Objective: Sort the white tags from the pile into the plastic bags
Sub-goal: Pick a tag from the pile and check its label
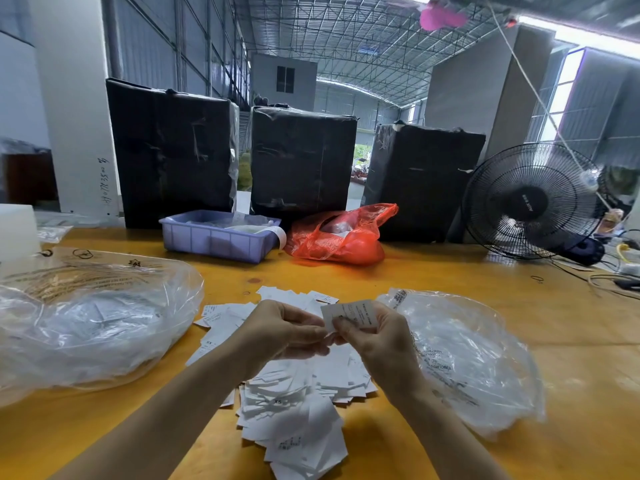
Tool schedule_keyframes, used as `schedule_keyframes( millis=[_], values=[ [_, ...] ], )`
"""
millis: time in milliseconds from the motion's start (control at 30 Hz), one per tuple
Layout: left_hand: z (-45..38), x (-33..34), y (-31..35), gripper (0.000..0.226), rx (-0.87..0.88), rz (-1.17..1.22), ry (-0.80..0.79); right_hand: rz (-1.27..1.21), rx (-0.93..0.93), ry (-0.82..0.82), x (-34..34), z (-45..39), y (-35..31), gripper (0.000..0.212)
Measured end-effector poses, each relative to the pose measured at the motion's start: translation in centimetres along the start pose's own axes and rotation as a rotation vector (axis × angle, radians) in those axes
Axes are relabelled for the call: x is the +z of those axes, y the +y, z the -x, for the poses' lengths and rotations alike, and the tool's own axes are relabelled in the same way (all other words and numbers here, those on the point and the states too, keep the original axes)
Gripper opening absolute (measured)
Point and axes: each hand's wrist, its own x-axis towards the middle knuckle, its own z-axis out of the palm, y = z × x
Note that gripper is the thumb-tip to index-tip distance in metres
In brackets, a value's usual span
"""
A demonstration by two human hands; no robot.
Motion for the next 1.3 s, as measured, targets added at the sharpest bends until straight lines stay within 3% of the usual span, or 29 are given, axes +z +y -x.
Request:
schedule_keyframes(
  millis=[167,267,433,567,667,767,900,967,1100,1300],
  values=[
    [0.0,-0.2,-0.1,0.014,0.014,0.006,0.019,0.012,0.007,-0.096,0.1,0.2,-0.5,0.016],
    [-0.1,-0.1,-0.2,0.013,0.034,-0.011,0.038,-0.089,0.096,-0.184,-0.2,0.2,-0.6,0.021],
    [0.0,0.0,-0.2,0.014,0.066,-0.093,0.028,-0.132,0.229,-0.304,-0.6,0.2,-0.4,0.012],
    [-0.2,0.1,-0.2,0.016,0.075,-0.064,0.052,-0.066,0.169,-0.126,-0.4,0.1,-0.3,0.032],
    [-0.4,0.3,-0.3,0.014,0.084,-0.022,0.108,-0.005,0.043,-0.028,-0.3,-0.1,-0.2,0.019],
    [-0.5,0.6,-0.6,0.013,0.104,0.012,0.151,0.167,-0.047,-0.074,-0.1,0.0,-0.1,0.006],
    [-0.4,1.2,-1.1,0.013,0.119,-0.001,0.131,0.167,0.024,-0.267,0.2,0.1,-0.1,0.018],
    [-0.4,1.3,-1.2,0.017,0.106,0.002,0.116,0.124,0.049,-0.214,0.1,0.0,-0.2,0.016],
    [-0.4,1.2,-1.0,0.019,0.075,0.078,0.121,0.066,0.001,0.004,-0.3,-0.1,-0.2,0.03],
    [-0.4,1.5,-1.3,0.017,0.102,0.076,0.141,0.214,-0.053,-0.061,0.5,0.0,0.5,0.017]
  ],
)
